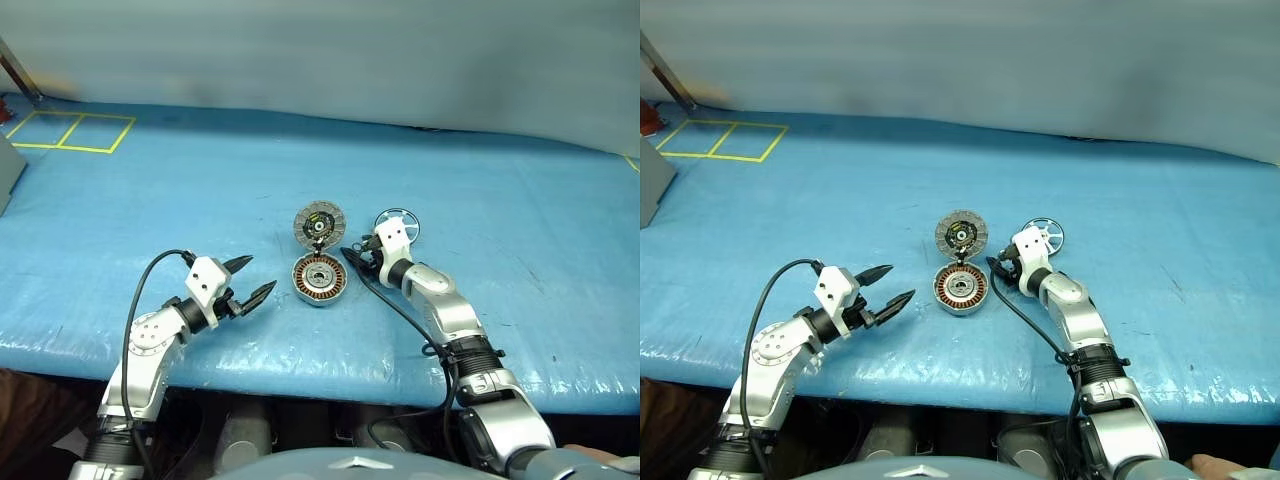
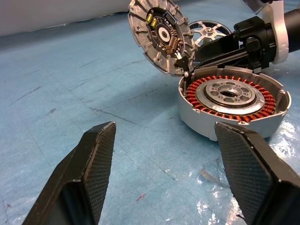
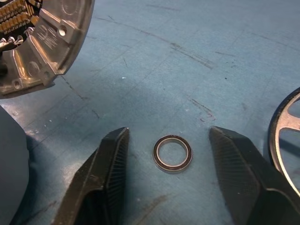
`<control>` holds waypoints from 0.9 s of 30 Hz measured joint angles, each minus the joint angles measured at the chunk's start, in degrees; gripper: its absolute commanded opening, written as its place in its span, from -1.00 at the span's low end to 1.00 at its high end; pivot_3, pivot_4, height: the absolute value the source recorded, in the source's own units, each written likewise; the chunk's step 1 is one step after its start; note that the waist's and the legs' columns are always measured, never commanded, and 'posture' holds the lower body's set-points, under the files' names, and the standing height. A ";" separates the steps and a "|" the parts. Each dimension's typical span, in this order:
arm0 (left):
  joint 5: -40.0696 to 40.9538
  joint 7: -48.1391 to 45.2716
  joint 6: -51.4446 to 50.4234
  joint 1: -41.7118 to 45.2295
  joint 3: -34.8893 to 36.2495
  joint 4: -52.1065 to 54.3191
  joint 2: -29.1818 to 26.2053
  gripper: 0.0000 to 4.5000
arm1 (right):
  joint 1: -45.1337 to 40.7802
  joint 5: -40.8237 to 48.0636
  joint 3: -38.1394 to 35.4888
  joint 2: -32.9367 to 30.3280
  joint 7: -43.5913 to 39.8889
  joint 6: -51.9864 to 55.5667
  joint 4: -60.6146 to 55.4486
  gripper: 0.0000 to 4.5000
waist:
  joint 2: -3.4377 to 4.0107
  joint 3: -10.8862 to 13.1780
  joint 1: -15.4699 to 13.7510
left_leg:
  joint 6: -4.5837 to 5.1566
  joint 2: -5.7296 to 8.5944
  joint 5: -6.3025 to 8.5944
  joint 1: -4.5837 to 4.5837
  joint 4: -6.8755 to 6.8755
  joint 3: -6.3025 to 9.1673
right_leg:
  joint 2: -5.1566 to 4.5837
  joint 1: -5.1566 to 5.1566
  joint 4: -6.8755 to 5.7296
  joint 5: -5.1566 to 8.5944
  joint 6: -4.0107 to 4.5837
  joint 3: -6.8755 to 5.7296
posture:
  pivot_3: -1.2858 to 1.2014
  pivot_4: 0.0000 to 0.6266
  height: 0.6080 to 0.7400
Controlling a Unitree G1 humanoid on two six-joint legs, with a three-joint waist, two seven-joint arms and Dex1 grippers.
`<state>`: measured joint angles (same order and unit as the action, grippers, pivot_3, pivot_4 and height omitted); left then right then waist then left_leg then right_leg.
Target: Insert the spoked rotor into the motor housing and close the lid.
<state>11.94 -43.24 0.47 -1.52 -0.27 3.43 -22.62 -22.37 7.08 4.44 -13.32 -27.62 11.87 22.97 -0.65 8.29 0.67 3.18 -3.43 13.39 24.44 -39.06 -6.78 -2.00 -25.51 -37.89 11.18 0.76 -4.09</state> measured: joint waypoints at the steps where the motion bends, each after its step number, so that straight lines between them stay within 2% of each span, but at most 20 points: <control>1: 0.04 -0.03 0.08 0.00 0.00 -0.07 -0.05 0.59 | 0.49 0.01 -0.16 -0.05 0.05 0.00 -0.49 -0.30 | 0.00 0.00 0.00 | 0.00 0.00 0.00 0.00 0.00 0.01 | 0.00 0.00 0.00 0.00 0.00 -0.01 | 0.03 -0.52 1.00; 4: 0.44 -0.42 0.47 0.06 -0.03 -0.35 -0.11 0.59 | 3.05 0.17 -0.60 -0.50 0.02 0.42 -3.31 -0.30 | 0.01 -0.02 -0.04 | -0.01 0.00 0.01 0.00 0.03 0.01 | -0.02 0.00 0.02 0.02 0.03 -0.03 | 0.03 -0.52 1.00; 7: 0.48 -0.67 1.29 0.21 -0.11 -1.16 -0.12 0.59 | 5.39 0.36 -1.05 -0.58 0.02 1.26 -5.98 -0.53 | 0.03 -0.05 -0.03 | -0.03 -0.01 0.02 -0.01 0.04 0.02 | -0.04 0.01 0.04 0.02 0.03 -0.04 | 0.03 -0.52 1.00; 10: 0.28 -0.62 2.87 0.69 -0.25 -2.77 -0.07 0.59 | 7.63 0.69 -1.26 -0.74 -0.02 2.01 -8.84 -0.95 | 0.04 -0.06 -0.06 | -0.22 -0.01 0.13 -0.02 0.04 0.04 | -0.06 0.02 0.06 0.03 0.04 -0.07 | 0.03 -0.52 1.00; 11: 0.29 -0.59 3.22 0.93 -0.26 -3.42 0.10 0.59 | 8.29 0.92 -1.42 -0.82 -0.08 2.43 -9.97 -0.98 | 0.05 -0.06 -0.07 | -0.24 -0.01 0.14 -0.02 0.04 0.04 | -0.07 0.01 0.06 0.03 0.04 -0.08 | 0.03 -0.52 1.00; 21: 2.80 -3.07 5.16 0.97 -0.39 -5.52 1.73 0.59 | 10.68 2.57 -1.67 -2.67 -1.50 3.80 -13.50 -0.98 | 0.07 -0.05 0.01 | -0.21 -0.01 0.15 0.02 0.05 0.03 | -0.07 -0.03 0.10 0.04 0.05 -0.11 | 0.03 -0.52 1.00; 24: 2.77 -3.03 5.16 0.98 -0.38 -5.52 1.74 0.59 | 9.33 2.74 -1.55 -2.41 -2.48 3.82 -11.96 -0.71 | 0.07 -0.05 0.05 | -0.21 -0.01 0.15 0.02 0.05 0.03 | -0.07 -0.03 0.11 0.04 0.05 -0.11 | 0.03 -0.52 1.00; 26: 2.77 -3.07 5.04 0.99 -0.39 -5.52 1.73 0.59 | 7.76 2.51 -1.46 -1.49 -2.21 3.42 -10.06 -0.46 | 0.08 -0.04 0.11 | -0.21 -0.01 0.15 0.02 0.05 0.03 | -0.06 -0.03 0.10 0.04 0.05 -0.11 | 0.03 -0.52 1.00; 27: 2.78 -3.08 5.02 1.04 -0.43 -5.52 1.74 0.59 | 7.20 2.40 -1.38 -1.23 -2.02 3.26 -9.45 -0.46 | 0.08 -0.04 0.09 | -0.21 -0.01 0.15 0.02 0.06 0.04 | -0.07 -0.04 0.10 0.04 0.05 -0.12 | 0.03 -0.52 1.00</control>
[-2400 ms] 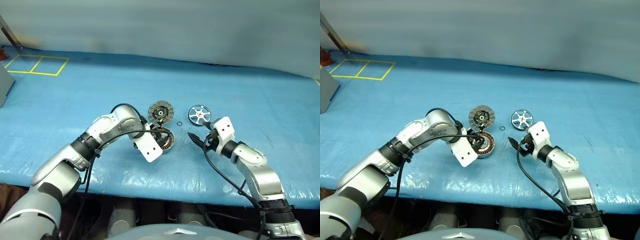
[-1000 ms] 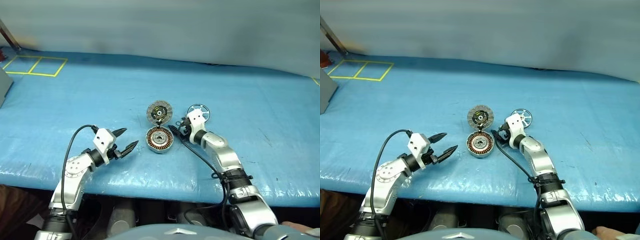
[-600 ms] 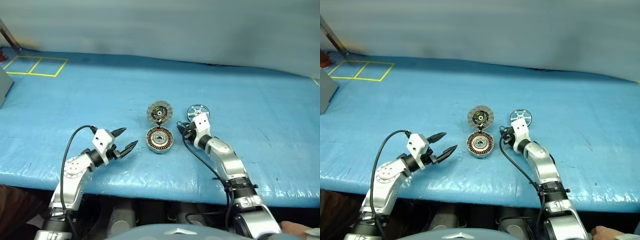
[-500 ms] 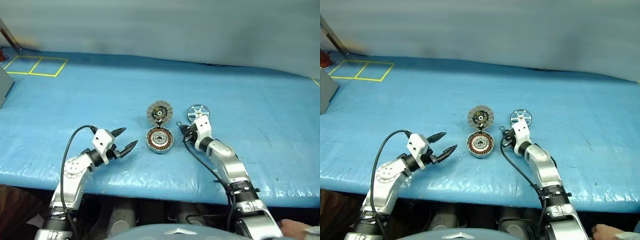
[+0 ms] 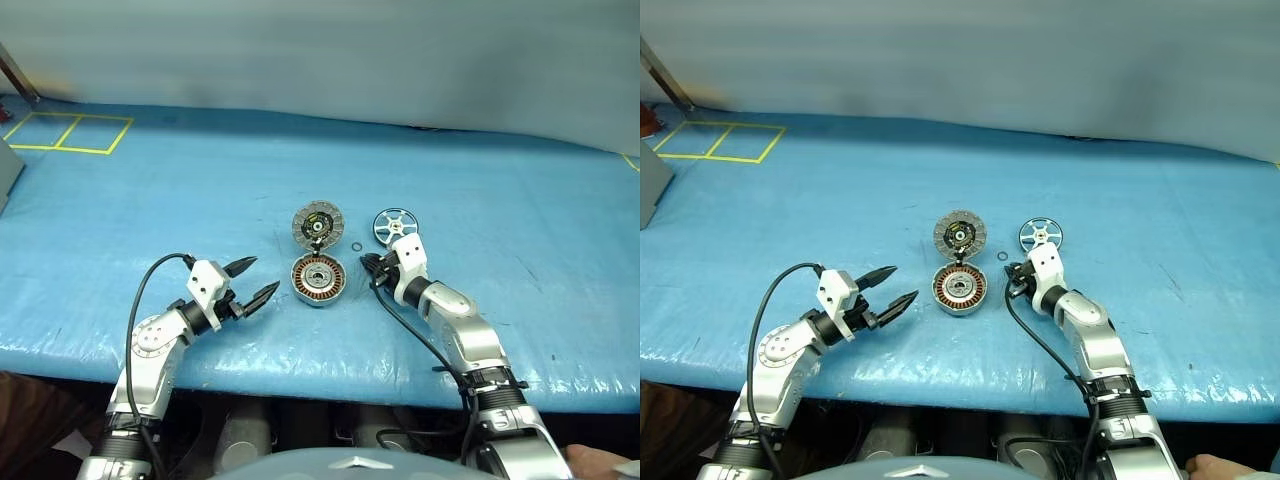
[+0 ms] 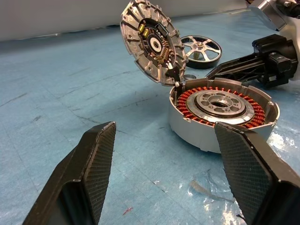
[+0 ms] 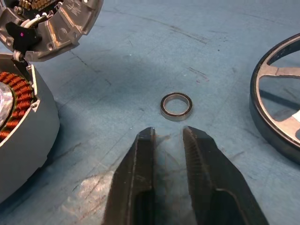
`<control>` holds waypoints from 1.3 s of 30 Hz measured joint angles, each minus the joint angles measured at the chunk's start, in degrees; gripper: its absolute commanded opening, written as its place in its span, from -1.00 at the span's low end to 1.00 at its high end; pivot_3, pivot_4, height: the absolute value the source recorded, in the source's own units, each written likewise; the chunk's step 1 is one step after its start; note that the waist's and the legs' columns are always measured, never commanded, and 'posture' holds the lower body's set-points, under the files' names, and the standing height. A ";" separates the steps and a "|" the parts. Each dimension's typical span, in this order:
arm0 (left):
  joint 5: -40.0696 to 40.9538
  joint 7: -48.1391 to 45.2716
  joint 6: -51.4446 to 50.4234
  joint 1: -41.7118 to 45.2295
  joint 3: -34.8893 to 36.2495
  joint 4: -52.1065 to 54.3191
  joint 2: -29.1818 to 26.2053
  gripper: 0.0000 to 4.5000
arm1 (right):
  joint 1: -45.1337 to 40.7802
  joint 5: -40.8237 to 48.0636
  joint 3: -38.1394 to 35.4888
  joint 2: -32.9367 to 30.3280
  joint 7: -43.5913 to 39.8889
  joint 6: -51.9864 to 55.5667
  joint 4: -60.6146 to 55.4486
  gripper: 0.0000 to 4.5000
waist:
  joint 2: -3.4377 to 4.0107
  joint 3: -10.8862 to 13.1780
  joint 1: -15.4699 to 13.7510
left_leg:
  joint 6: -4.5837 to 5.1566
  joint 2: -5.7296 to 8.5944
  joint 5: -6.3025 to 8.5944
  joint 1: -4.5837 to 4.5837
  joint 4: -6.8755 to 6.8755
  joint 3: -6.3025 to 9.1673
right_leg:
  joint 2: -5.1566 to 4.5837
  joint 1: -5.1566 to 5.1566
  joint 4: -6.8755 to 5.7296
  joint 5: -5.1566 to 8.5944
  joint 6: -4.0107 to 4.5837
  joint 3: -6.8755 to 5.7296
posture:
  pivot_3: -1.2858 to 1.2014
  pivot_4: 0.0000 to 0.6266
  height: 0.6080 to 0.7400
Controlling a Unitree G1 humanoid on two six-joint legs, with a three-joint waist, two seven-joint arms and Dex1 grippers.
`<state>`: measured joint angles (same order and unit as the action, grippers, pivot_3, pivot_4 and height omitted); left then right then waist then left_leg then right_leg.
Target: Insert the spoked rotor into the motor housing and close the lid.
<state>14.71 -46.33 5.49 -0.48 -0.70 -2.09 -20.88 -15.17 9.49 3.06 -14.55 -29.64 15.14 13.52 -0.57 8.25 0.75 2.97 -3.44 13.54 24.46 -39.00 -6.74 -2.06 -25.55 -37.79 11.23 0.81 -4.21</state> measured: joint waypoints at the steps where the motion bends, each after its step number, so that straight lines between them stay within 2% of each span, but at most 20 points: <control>1: 0.00 -0.01 -0.04 0.00 0.00 0.00 -0.01 0.59 | -0.50 -0.12 0.03 0.22 0.05 -0.28 0.77 -0.46 | 0.00 0.00 -0.02 | 0.00 0.00 0.00 0.00 0.00 0.00 | 0.00 -0.01 0.00 0.00 0.00 -0.01 | 0.03 -0.52 1.00; 15: -0.05 0.04 -1.21 -0.02 -0.05 0.00 -0.07 0.59 | -5.34 -1.12 0.01 2.06 0.61 -4.75 8.87 -0.46 | 0.01 0.00 0.05 | 0.01 -0.01 0.00 0.00 0.05 -0.01 | -0.01 -0.01 0.04 0.01 0.02 -0.01 | 0.03 -0.52 1.00; 18: -0.08 0.05 -1.22 -0.14 -0.05 0.00 -0.07 0.59 | -5.51 -1.23 0.11 2.04 0.04 -4.75 8.96 -0.20 | 0.01 0.00 0.03 | -0.03 -0.01 0.02 0.00 0.07 -0.01 | -0.02 -0.01 0.04 0.01 0.02 -0.01 | 0.03 -0.52 1.00; 20: -0.10 0.06 -1.22 -0.21 -0.07 0.00 -0.07 0.59 | -5.51 -1.22 0.44 2.05 -0.89 -4.78 8.86 0.05 | 0.01 0.00 0.04 | -0.04 -0.01 0.02 0.00 0.08 0.00 | -0.02 -0.02 0.04 0.02 0.03 -0.01 | 0.03 -0.52 1.00; 34: -0.21 0.00 -1.19 -0.21 -0.19 0.00 -0.08 0.59 | -8.36 -2.43 0.34 3.94 1.19 -7.58 13.62 0.05 | 0.02 0.01 0.32 | -0.10 -0.02 0.06 -0.01 0.12 0.00 | -0.05 -0.05 0.07 0.03 0.04 -0.05 | 0.03 -0.52 1.00; 37: -0.21 -0.02 -1.15 -0.20 -0.19 0.00 -0.08 0.59 | -8.49 -2.38 0.08 3.94 1.25 -7.57 14.07 -0.24 | 0.02 0.01 0.35 | -0.10 -0.02 0.06 -0.01 0.13 0.00 | -0.06 -0.04 0.09 0.03 0.04 -0.06 | 0.03 -0.52 1.00; 39: -0.17 -0.08 -1.07 -0.21 -0.19 0.00 -0.07 0.59 | -8.31 -2.36 -0.22 3.58 1.18 -7.45 13.98 -0.53 | 0.02 0.01 0.35 | -0.10 -0.02 0.06 -0.01 0.16 0.00 | -0.07 -0.04 0.11 0.04 0.06 -0.08 | 0.03 -0.52 1.00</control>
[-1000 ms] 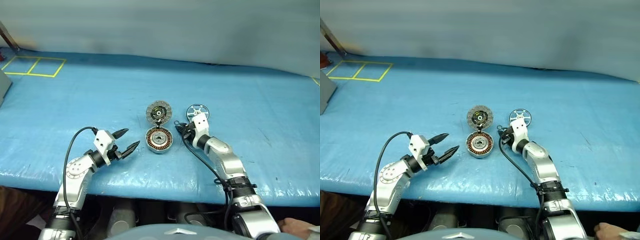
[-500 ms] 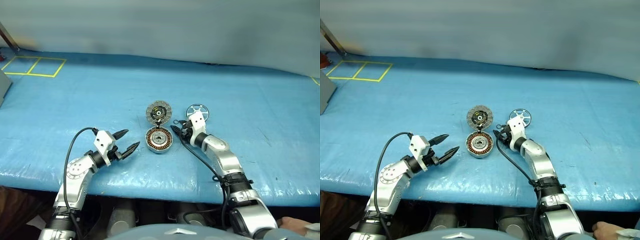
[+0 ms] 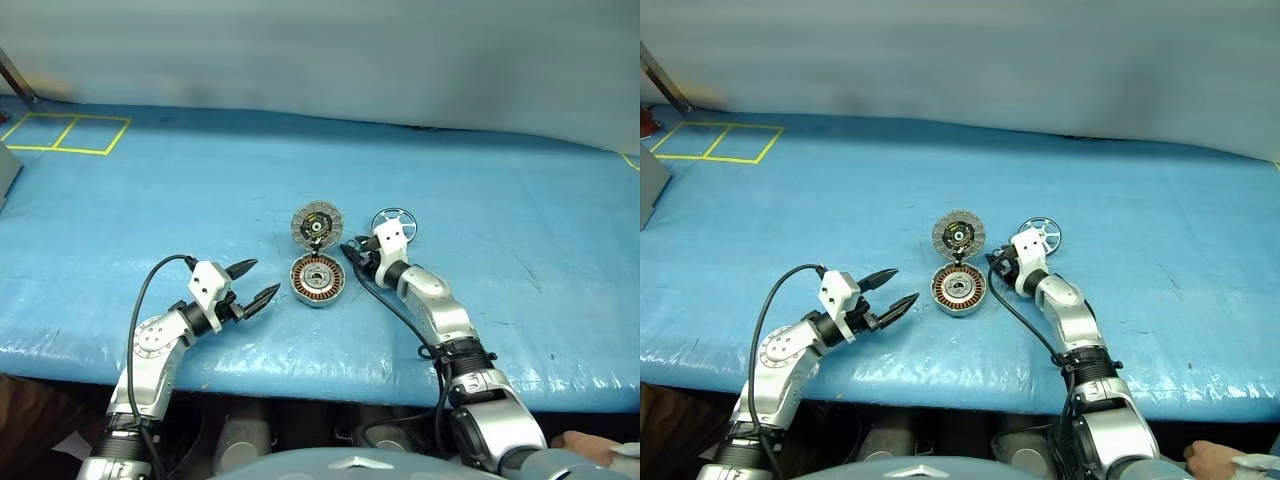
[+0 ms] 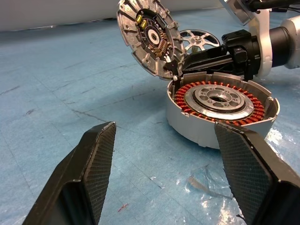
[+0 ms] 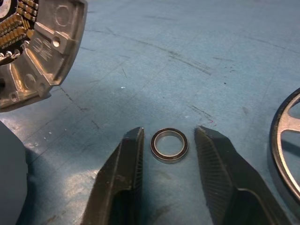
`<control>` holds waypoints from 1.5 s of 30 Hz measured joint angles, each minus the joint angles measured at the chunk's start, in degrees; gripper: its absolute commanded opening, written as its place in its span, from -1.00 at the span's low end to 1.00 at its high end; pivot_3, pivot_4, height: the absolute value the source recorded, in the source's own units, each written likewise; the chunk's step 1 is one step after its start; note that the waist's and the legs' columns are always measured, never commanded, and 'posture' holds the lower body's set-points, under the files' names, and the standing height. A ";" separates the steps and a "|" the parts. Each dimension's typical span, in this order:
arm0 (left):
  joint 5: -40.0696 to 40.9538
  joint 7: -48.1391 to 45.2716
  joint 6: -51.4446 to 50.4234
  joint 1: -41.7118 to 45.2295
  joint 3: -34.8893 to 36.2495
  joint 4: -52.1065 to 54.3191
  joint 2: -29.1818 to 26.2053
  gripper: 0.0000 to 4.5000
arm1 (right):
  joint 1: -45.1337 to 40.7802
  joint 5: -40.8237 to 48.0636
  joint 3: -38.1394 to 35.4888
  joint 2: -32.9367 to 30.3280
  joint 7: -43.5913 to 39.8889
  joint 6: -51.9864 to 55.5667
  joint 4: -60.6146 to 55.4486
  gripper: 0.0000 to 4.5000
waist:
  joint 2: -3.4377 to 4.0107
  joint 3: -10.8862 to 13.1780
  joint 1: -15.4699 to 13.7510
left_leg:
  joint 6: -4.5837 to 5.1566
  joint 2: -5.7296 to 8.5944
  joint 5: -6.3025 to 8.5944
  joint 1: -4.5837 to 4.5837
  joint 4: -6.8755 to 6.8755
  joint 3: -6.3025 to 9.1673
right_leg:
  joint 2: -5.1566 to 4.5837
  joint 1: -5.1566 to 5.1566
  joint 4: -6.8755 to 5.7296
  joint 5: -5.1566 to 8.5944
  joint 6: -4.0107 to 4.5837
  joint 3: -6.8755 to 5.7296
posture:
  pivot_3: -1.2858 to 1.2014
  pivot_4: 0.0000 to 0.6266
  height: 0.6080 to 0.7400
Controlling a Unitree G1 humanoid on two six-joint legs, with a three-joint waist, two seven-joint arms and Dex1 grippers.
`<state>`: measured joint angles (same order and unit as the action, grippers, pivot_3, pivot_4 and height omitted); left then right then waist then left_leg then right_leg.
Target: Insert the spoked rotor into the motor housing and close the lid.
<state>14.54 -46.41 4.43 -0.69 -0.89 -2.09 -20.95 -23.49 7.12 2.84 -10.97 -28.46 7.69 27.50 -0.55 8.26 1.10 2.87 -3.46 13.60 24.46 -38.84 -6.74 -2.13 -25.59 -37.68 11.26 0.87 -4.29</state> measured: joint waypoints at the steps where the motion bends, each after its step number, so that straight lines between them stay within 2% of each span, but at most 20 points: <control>1: 0.04 -0.06 0.05 0.02 -0.01 -0.03 0.02 0.59 | 0.28 0.01 -0.05 -0.20 -0.07 0.10 -0.35 -0.67 | 0.00 0.00 -0.01 | 0.00 0.00 0.00 0.00 0.02 0.00 | 0.00 0.00 0.01 0.01 0.02 -0.01 | 0.03 -0.52 1.00; 9: 2.02 -2.81 1.44 -0.05 -0.24 -1.03 0.62 0.59 | 9.22 1.38 -0.76 -2.71 -0.91 3.48 -12.42 -0.72 | -0.01 -0.01 -0.61 | 0.01 0.01 -0.01 0.02 0.33 0.06 | -0.04 0.04 0.26 0.11 0.14 -0.20 | 0.03 -0.52 1.00; 16: 2.28 -6.72 4.15 -0.03 -1.43 -2.77 0.55 0.59 | 18.21 3.62 -0.82 -7.99 -4.91 9.32 -26.76 -0.72 | 0.00 -0.01 -0.55 | 0.18 0.04 -0.11 0.11 0.90 0.05 | -0.01 0.00 0.82 0.09 0.10 -0.30 | 0.03 -0.52 1.00; 23: 2.30 -8.70 7.49 1.15 -2.00 -5.52 0.67 0.59 | 18.29 5.88 3.73 -9.67 -8.93 13.26 -39.10 -0.72 | 0.02 0.02 -0.49 | 0.10 -0.07 -0.10 0.08 0.92 0.16 | 0.17 0.02 0.79 0.15 0.17 -0.44 | 0.03 -0.52 1.00; 31: 2.30 -8.81 8.86 1.47 -2.03 -6.61 0.94 0.59 | 15.99 5.38 10.42 -7.96 -10.20 14.15 -39.38 -0.72 | 0.01 0.02 -0.56 | 0.11 0.00 -0.10 0.11 0.87 0.17 | 0.08 0.06 0.85 0.14 0.16 -0.48 | 0.03 -0.52 1.00; 45: 1.84 -8.59 10.12 1.46 -2.06 -7.02 1.27 0.59 | 14.27 4.38 11.53 -6.77 -10.14 13.53 -34.46 -0.72 | 0.01 0.01 -0.51 | 0.10 -0.02 -0.10 0.10 0.85 0.17 | 0.11 0.07 0.80 0.13 0.15 -0.49 | 0.03 -0.52 1.00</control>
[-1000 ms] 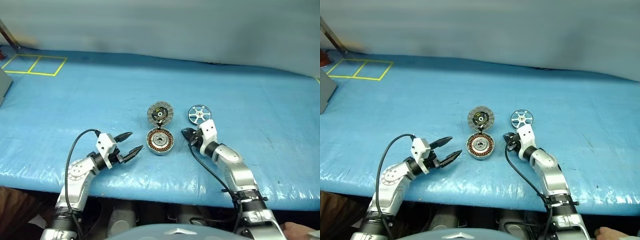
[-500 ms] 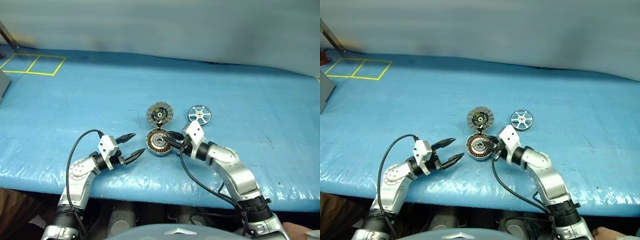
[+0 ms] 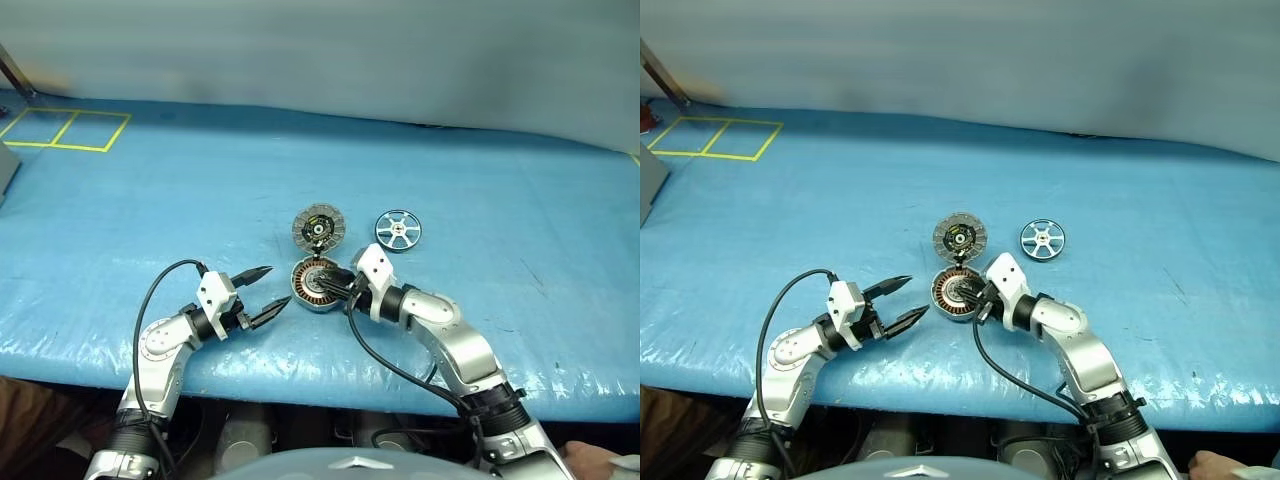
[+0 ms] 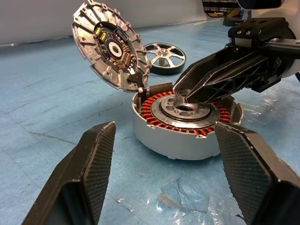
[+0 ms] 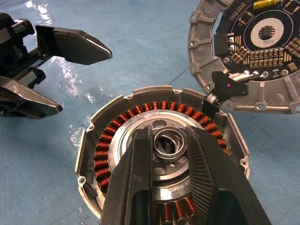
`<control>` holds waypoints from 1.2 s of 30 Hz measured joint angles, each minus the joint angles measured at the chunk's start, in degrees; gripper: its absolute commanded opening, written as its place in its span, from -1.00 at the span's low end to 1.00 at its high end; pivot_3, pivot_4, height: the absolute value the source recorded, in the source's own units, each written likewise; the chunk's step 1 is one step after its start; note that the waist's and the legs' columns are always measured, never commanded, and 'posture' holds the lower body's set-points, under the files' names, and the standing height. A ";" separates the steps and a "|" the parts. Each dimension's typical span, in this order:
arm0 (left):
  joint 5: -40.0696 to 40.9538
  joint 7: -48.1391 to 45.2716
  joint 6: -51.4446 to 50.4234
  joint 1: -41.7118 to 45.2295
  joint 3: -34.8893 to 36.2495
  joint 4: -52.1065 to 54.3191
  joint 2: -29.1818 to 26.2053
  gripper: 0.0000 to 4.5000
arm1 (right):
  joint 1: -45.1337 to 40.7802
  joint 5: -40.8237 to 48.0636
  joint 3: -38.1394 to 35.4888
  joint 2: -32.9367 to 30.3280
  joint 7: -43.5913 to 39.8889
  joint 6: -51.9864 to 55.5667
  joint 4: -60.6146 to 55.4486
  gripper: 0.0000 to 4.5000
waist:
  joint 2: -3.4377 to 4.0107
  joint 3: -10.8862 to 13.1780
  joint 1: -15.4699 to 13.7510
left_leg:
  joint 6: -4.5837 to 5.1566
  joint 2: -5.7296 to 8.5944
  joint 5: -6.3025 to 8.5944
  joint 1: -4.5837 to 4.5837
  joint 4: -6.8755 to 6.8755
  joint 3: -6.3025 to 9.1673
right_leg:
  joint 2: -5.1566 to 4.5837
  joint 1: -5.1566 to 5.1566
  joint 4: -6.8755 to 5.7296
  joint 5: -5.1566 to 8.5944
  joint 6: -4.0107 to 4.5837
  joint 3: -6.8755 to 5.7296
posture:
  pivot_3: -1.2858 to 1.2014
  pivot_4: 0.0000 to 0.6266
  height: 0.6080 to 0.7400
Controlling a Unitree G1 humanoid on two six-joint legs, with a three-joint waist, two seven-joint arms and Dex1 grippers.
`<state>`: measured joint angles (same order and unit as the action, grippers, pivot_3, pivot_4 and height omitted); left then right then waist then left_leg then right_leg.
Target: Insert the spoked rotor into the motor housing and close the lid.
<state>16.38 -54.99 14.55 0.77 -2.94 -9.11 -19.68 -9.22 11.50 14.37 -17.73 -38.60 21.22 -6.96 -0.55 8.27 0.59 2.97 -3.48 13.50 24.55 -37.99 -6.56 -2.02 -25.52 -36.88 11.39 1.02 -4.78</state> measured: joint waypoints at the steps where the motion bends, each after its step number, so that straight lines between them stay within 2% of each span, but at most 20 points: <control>1: -0.02 0.03 0.01 0.00 0.00 -0.01 0.00 0.59 | -0.14 -0.11 0.05 0.04 0.01 -0.07 0.10 -0.72 | 0.00 0.00 -0.01 | 0.00 0.00 0.00 0.00 0.00 0.00 | 0.00 0.00 0.00 0.00 -0.01 0.00 | 0.03 -0.52 1.00; 30: -0.49 0.75 0.04 -0.04 0.00 -0.09 -0.08 0.59 | -0.55 -0.65 1.02 0.14 -0.24 -0.86 0.68 -0.72 | -0.01 -0.01 0.00 | 0.00 0.00 -0.01 -0.04 -0.14 0.00 | 0.00 0.08 -0.08 -0.04 -0.06 0.00 | 0.03 -0.52 1.00; 36: -0.52 0.95 0.04 -0.07 0.00 -0.09 -0.08 0.59 | -0.50 -0.93 1.02 -0.13 -0.25 -0.97 0.70 0.19 | -0.01 -0.02 0.00 | 0.00 0.00 -0.01 -0.06 -0.17 0.00 | 0.00 0.11 -0.09 -0.05 -0.07 0.01 | 0.03 -0.52 1.00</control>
<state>15.85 -54.04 14.59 0.70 -2.95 -9.20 -19.75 -9.72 10.57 15.39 -17.86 -38.85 20.25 -6.26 -0.56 8.25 0.59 2.97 -3.47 13.49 24.50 -38.16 -6.56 -2.02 -25.42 -36.97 11.34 0.94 -4.77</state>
